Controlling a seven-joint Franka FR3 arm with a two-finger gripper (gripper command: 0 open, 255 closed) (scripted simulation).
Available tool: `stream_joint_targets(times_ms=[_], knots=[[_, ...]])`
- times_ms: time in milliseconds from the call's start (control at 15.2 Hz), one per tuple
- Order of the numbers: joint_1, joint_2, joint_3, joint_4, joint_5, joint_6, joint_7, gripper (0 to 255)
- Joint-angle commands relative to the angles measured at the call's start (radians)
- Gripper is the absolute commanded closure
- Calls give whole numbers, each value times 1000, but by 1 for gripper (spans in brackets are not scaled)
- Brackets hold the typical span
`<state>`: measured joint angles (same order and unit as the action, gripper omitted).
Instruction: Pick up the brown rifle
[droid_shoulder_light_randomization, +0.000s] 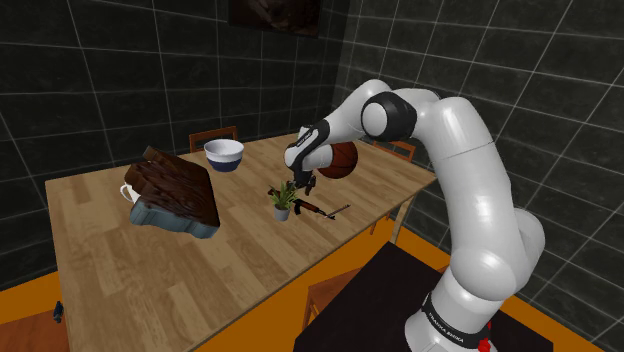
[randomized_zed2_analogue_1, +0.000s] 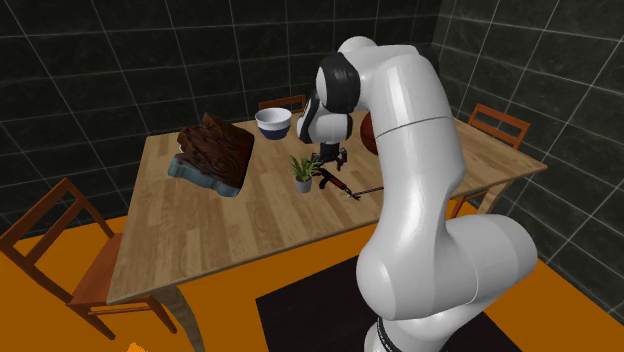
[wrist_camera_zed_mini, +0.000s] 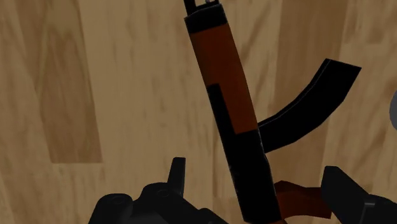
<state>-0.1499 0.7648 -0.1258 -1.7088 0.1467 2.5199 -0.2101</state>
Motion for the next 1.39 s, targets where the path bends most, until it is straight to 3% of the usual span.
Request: stream_joint_targets(times_ms=[0,132,198,792,1320], knots=[[-4,22,3,11,3,12,-3,0],[-5,29,4,13,3,16,-4,0],[-4,29,4,14,3,15,-3,255],[-5,29,4,13,3,16,-4,255],[4,-56,-8,-11,-8,-44,3,255]])
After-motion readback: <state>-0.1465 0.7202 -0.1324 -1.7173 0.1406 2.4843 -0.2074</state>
